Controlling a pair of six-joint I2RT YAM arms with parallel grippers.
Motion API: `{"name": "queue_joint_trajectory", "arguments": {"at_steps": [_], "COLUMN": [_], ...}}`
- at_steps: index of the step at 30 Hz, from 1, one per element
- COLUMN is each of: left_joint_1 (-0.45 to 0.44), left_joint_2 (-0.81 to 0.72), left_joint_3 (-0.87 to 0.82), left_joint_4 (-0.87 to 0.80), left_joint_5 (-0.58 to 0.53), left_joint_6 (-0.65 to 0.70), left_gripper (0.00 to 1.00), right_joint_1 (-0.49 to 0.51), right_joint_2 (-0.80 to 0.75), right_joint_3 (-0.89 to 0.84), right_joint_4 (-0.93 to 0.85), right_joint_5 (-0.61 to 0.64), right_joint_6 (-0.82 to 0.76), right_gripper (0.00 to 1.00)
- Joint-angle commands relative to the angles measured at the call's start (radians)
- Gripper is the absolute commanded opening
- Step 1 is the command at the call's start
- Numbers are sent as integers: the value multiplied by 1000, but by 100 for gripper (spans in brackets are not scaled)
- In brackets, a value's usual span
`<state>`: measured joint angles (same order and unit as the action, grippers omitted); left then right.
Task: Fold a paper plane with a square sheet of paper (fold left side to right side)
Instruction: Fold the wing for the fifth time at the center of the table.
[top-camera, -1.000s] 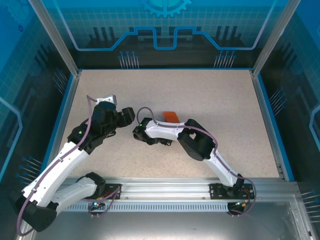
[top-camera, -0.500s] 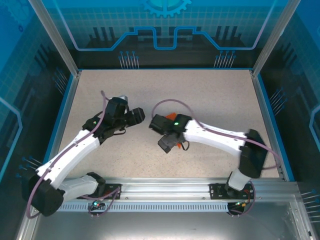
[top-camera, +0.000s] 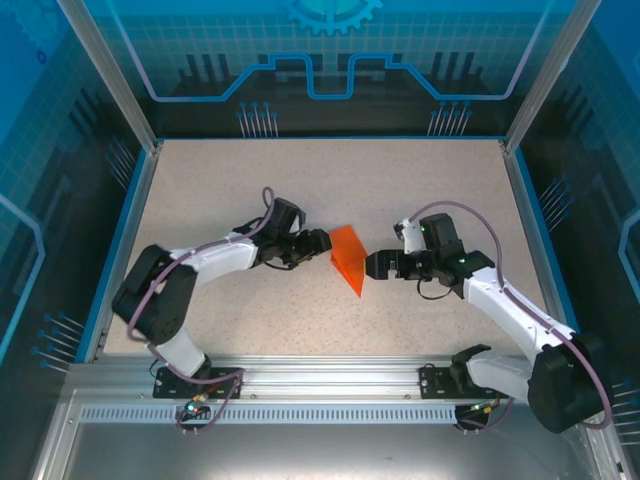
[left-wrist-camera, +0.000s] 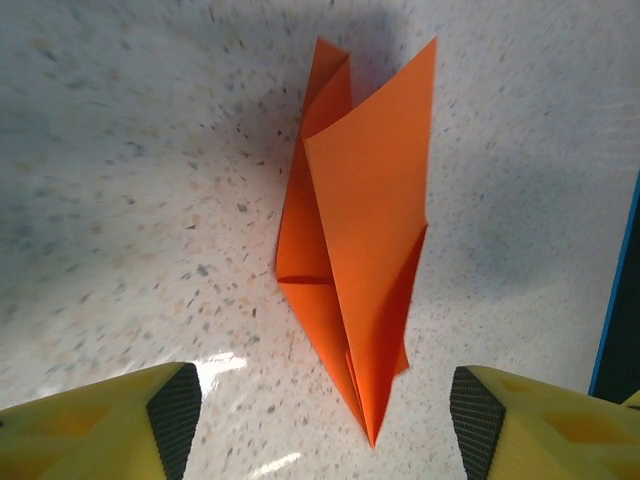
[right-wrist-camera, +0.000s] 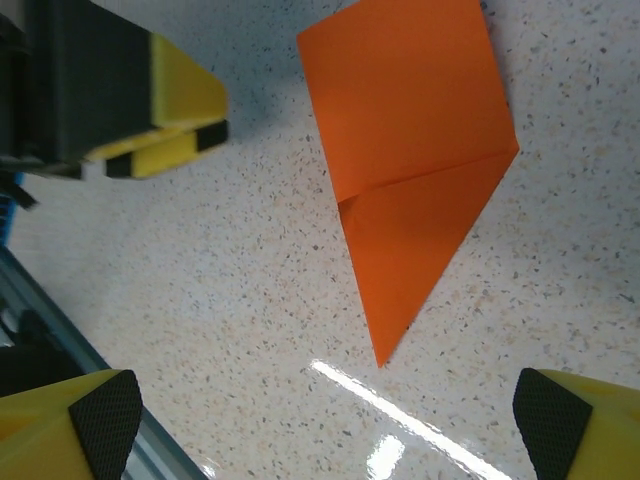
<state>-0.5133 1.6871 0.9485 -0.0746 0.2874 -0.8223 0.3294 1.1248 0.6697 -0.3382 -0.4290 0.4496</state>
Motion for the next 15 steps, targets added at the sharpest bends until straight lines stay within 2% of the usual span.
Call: {"name": "queue_joint_trajectory", "arguments": {"at_steps": [1,6,15], "left_joint_1": [-15,-20,-21], "left_joint_2": [93,194,228], "left_joint_3": [72,114,145], "left_joint_4": [80,141,147], "left_joint_5": [76,105,108], "left_joint_6": [-26,-43,35], "left_gripper": [68,59,35], "right_joint_1": [-77,-146,-190], "right_joint_2": [-10,-13,66], "right_joint_3": [-69,-121,-146], "right_joint_4": [146,176,267], "right_joint_5": [-173,-219,-288], "right_joint_6": [61,58,48], "right_gripper": [99,99,96]}}
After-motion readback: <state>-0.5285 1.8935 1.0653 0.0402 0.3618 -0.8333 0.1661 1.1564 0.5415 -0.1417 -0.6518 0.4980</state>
